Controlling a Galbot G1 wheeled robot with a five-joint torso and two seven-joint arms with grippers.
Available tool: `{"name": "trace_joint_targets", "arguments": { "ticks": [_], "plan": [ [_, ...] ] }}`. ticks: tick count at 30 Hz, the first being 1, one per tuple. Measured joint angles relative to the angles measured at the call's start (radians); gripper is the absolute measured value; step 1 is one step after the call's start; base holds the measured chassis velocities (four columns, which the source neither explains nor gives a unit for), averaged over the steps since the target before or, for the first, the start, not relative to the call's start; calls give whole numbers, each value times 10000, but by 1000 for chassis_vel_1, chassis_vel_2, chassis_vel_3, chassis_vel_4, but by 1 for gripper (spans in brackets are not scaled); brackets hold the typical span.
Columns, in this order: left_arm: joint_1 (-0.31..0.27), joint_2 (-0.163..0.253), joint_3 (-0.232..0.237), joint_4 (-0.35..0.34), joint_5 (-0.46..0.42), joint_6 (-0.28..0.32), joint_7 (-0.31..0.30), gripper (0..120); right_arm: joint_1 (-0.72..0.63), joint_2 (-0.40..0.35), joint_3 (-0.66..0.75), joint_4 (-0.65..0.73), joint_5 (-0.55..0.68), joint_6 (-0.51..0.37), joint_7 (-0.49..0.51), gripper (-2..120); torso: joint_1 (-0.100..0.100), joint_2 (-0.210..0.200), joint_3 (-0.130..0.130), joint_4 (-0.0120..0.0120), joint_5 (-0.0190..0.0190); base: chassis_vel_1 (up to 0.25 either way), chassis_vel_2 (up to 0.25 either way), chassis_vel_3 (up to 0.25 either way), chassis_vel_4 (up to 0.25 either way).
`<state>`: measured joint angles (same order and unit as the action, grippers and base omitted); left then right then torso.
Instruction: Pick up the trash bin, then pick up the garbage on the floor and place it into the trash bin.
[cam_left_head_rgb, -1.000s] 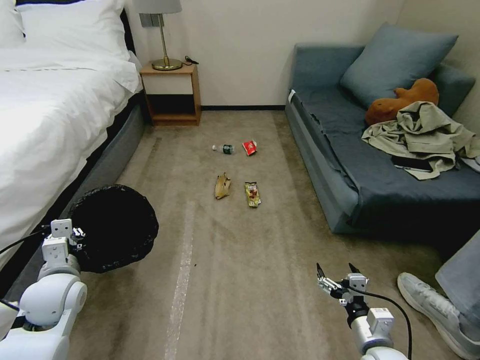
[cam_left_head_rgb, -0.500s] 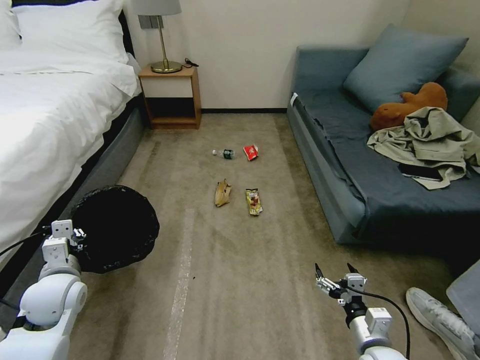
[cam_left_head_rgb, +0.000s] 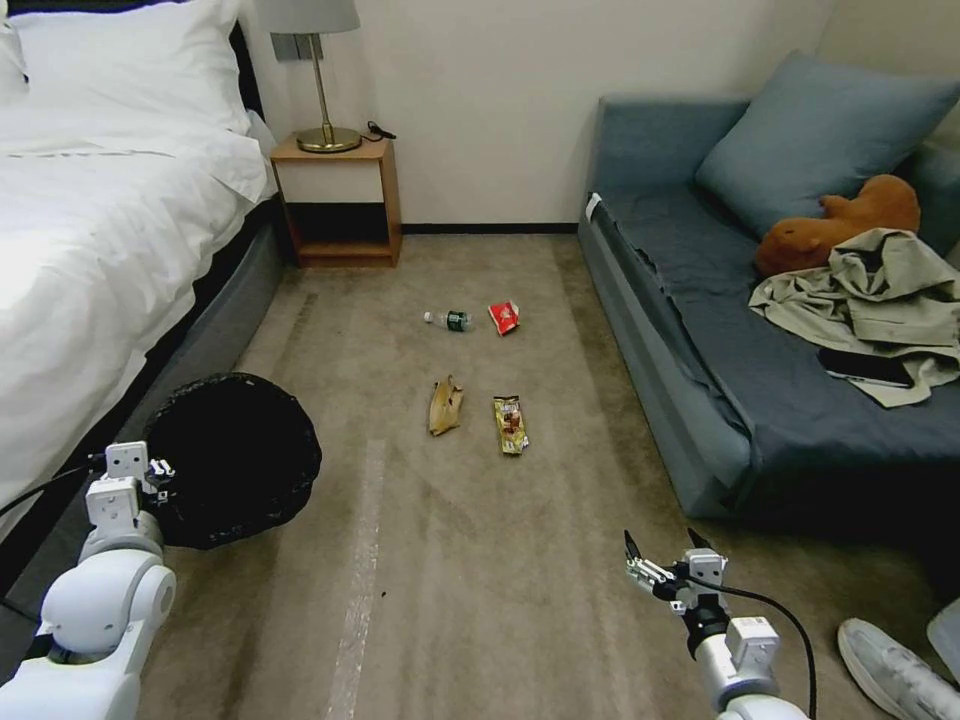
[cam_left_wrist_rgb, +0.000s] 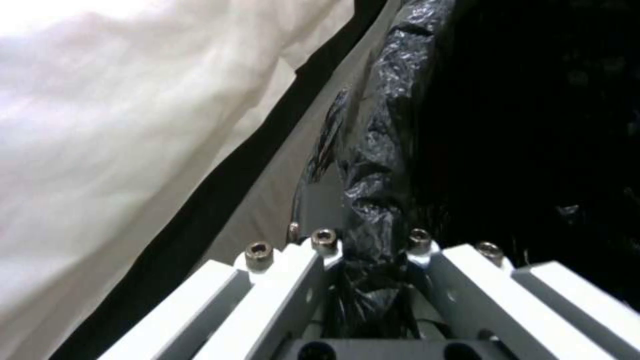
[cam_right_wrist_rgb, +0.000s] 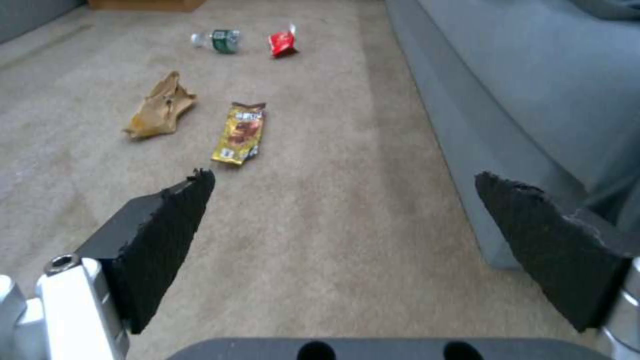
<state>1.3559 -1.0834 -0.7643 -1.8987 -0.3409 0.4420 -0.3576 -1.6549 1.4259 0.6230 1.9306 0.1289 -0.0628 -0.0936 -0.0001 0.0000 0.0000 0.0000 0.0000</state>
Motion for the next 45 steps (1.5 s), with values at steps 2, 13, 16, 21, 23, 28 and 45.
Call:
{"name": "trace_joint_targets", "arguments": {
  "ticks": [2, 13, 16, 21, 23, 28, 45],
  "plan": [
    [-8, -2, 0, -1, -3, 0, 0, 2, 11, -30, -8, -7, -18, -11, -8, 100, 0, 0, 0, 0, 0, -100, 95, 113, -115],
    [-401, 68, 257, 164, -18, 75, 6, 2, 255, -448, -37, 14, -53, -333, -96, 100, 0, 0, 0, -1, 0, -112, 103, 109, -111],
    [-423, 71, 270, 206, -18, 85, 6, 2, 387, -519, -156, -90, -51, -388, -120, 100, 0, 0, 0, 0, 1, -112, 105, 118, -121],
    [-429, 45, 277, 228, -10, 139, 6, 2, 674, -608, -473, -315, -61, -498, -151, 100, 0, 0, 0, 0, 1, -115, 104, 105, -114],
    [-443, 39, 278, 242, -6, 175, 6, 2, 772, -655, -573, -374, -68, -542, -173, 100, 0, -1, 0, 0, 0, -102, 112, 95, -110],
    [-455, 73, 289, 362, 57, 176, 7, 2, 1044, -796, -811, -524, -74, -672, -202, 100, 0, 0, 0, 0, 0, -115, 114, 103, -109],
    [-316, 4, 353, 596, 229, 23, 21, 2, 1724, -1296, -1593, -1057, -58, -889, -262, 100, 0, 0, 0, 0, 0, -108, 105, 106, -105]
  ]
}}
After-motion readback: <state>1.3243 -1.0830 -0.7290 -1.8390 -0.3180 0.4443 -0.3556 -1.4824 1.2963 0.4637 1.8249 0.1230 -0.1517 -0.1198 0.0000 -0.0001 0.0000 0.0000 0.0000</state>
